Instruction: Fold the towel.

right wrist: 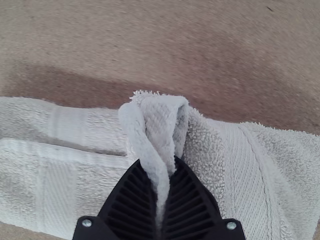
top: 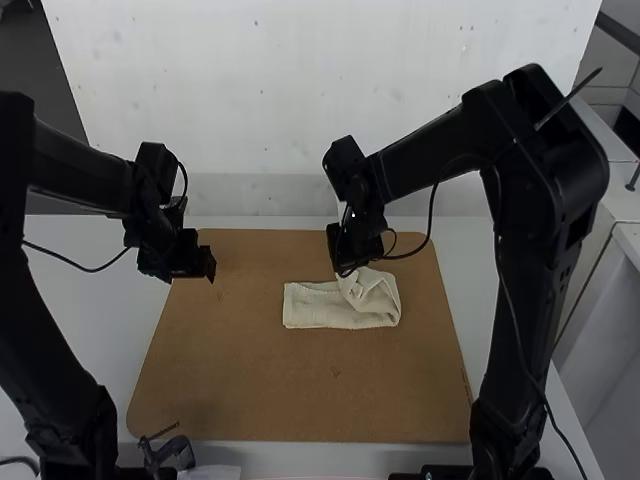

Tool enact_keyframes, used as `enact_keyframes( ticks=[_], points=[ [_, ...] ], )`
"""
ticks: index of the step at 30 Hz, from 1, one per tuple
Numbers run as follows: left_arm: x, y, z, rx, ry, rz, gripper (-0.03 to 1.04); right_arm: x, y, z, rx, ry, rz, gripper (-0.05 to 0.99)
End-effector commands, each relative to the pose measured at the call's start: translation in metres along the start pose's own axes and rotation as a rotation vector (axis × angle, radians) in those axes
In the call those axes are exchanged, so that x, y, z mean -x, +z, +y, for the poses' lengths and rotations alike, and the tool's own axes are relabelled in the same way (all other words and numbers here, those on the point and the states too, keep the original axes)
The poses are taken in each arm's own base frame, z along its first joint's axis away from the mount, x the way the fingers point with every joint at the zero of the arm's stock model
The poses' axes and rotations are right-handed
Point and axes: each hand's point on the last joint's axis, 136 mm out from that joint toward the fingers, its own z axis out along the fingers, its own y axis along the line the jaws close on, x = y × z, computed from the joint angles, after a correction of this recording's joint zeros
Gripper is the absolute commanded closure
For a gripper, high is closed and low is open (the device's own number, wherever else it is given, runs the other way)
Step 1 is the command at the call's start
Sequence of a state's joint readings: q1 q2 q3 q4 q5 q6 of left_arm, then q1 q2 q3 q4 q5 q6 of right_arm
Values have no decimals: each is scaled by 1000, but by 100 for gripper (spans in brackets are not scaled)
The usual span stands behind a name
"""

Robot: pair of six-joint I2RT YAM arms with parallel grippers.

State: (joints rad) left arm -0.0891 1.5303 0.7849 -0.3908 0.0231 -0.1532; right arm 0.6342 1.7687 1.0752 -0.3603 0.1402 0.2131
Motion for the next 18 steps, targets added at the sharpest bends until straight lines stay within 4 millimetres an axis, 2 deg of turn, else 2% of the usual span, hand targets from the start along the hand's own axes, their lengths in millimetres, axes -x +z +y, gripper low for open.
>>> enact_keyframes(
  ticks=[1, 5, 8, 18],
  points=[
    [6, -7, 2, -3, 9, -41, 4, 15, -5, 23, -17, 7, -28, 92],
    [4, -5, 3, -1, 6, -38, 4, 18, -2, 45, -8, -20, -35, 92],
    [3, -5, 5, 1, 7, -37, 4, 15, 4, 54, -10, -34, -25, 92],
    [2, -3, 7, 3, 8, -40, 4, 11, 3, 68, -6, -62, -11, 92]
  ],
)
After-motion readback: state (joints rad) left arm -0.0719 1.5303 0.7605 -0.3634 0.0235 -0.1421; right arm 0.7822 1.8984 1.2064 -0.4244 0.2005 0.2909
